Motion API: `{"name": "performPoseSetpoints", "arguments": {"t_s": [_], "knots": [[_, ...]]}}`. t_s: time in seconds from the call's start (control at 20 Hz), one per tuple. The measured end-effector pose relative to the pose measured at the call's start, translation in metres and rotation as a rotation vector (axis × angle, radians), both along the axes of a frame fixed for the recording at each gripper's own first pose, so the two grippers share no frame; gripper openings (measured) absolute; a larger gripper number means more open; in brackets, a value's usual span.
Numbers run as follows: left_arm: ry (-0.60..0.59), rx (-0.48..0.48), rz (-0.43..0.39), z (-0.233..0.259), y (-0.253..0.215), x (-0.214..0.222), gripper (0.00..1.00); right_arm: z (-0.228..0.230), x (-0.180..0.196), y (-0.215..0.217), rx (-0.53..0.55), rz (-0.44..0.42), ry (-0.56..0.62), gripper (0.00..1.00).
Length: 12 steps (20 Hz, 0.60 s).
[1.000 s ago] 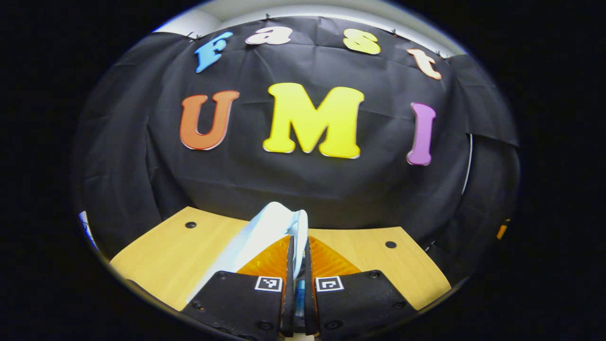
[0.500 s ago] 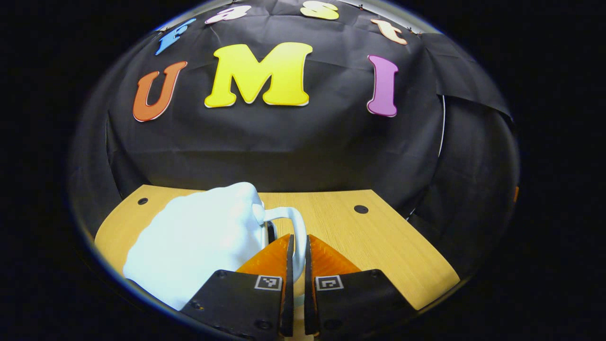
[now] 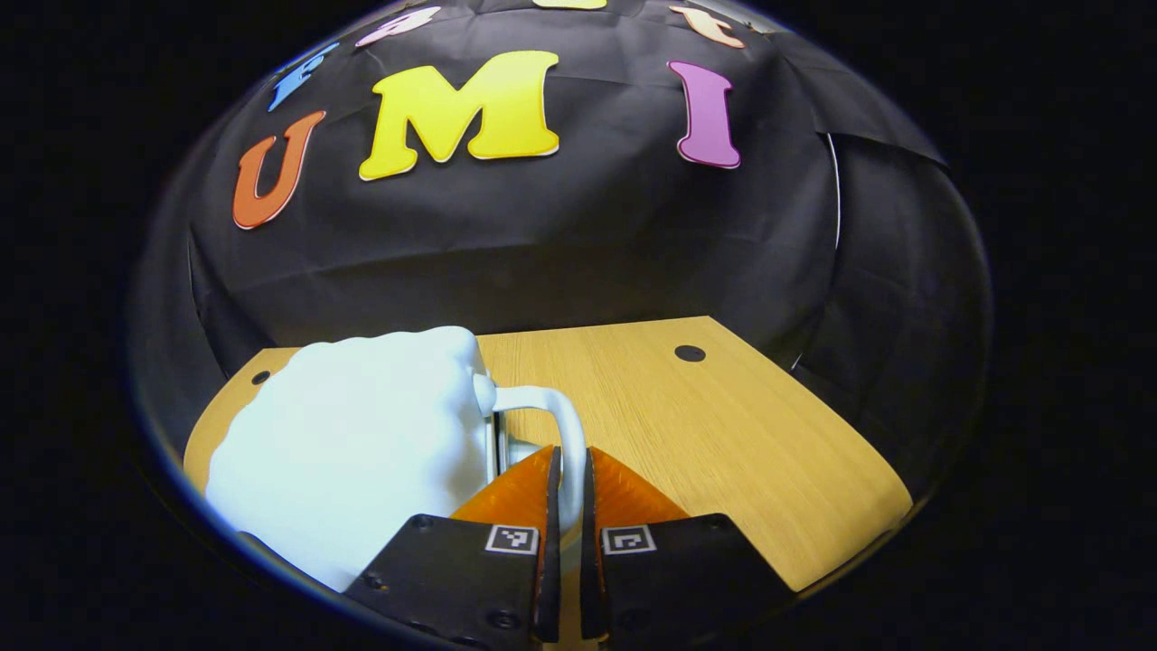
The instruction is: First open the suitcase, pack the skin care products into it, and then close the suitcase.
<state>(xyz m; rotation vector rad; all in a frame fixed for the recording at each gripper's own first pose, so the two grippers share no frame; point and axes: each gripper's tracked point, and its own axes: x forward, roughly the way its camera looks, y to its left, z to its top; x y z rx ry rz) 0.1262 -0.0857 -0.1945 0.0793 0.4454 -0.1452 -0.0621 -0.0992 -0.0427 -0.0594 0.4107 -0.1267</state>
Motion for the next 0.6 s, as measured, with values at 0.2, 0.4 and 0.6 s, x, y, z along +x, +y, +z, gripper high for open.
{"name": "performPoseSetpoints", "arguments": {"t_s": [0.2,0.4,0.6], "knots": [[0.004,0.054,0.000,-0.011,-0.008,-0.001,0.15,0.004,0.004,0.008,-0.019,0.038,-0.010,0.68],[-0.001,0.019,-0.030,-0.007,-0.021,-0.006,0.38,0.009,0.012,0.013,-0.010,0.068,-0.030,0.68],[-0.057,0.016,-0.015,0.025,-0.023,-0.020,1.00,0.022,0.029,0.032,0.013,0.114,-0.080,0.68]]}}
